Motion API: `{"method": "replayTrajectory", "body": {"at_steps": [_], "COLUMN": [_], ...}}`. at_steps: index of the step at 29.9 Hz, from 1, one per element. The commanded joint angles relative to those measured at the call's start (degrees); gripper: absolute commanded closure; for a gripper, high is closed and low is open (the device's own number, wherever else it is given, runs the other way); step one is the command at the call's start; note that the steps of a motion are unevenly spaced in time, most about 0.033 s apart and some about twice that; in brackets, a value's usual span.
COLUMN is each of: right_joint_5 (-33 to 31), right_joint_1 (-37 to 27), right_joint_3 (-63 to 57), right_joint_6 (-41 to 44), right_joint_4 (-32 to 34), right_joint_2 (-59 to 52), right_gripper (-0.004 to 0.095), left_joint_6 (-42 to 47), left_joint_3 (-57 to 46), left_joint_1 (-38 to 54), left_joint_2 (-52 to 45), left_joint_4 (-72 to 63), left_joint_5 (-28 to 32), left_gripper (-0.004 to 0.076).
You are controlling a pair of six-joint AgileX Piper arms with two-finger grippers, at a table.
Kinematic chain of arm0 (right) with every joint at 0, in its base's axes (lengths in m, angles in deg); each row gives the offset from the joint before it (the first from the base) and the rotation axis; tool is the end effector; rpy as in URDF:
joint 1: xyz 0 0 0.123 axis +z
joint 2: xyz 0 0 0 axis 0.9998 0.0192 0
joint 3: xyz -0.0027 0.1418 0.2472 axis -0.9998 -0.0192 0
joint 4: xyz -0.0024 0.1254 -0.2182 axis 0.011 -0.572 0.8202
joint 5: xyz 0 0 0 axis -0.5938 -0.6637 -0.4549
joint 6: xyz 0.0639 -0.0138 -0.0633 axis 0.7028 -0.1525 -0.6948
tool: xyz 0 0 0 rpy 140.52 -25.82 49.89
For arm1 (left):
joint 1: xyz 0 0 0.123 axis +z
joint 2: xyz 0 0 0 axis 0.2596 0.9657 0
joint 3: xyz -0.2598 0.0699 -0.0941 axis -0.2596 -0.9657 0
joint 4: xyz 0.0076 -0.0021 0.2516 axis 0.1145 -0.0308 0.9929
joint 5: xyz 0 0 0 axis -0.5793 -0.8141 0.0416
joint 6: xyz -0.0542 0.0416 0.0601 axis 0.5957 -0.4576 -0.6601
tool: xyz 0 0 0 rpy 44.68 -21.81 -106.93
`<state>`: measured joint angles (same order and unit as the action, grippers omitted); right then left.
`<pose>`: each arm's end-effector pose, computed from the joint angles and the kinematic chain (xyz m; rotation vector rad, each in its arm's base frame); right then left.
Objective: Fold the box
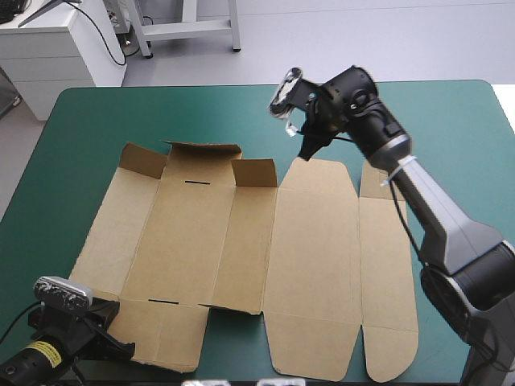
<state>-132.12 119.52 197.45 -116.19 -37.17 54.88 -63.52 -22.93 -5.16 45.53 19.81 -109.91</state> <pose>0.3617 0.1875 0.4087 -1.2170 2.1491 -0.3365 0.0474 -0.0184 0.2754 0.3971 2.2447 -0.2010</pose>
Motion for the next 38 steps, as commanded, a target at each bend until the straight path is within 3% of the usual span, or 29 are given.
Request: {"method": "replayTrajectory", "body": {"at_steps": [1, 8, 11, 17, 26, 38], "right_joint_5": [-0.75, -0.89, -0.89, -0.89, 1.20, 10.49], "right_joint_1": [-6.00, -19.73, -23.16, -25.73, -25.95, -25.95], "right_joint_3": [0.26, -7.14, -12.34, -22.61, -37.95, -55.82], "right_joint_6": [3.72, 5.59, 5.59, 6.01, 13.13, 22.89], "right_joint_4": [-0.56, -15.50, -17.79, -18.30, -18.77, -15.98], "right_joint_2": [-6.89, -13.54, -16.44, -22.88, -33.53, -50.40], "right_gripper": [0.0496, 0.0496, 0.0496, 0.0496, 0.0496, 0.0496], "left_joint_6": [0.31, 0.31, 0.31, 0.31, 0.56, 3.16], "left_joint_3": [1.29, 1.29, 1.29, 1.29, 1.29, 1.77], "left_joint_1": [-0.24, -0.24, -0.24, -0.24, -0.24, -0.24], "left_joint_2": [0.50, 0.50, 0.50, 0.50, 0.50, 0.61], "left_joint_4": [-0.11, -0.11, -0.11, -0.11, -0.11, -0.11], "left_joint_5": [3.13, 3.38, 3.38, 3.70, 3.60, 4.17], "left_gripper": [0.0731, 0.0731, 0.0731, 0.0731, 0.0731, 0.0731]}}
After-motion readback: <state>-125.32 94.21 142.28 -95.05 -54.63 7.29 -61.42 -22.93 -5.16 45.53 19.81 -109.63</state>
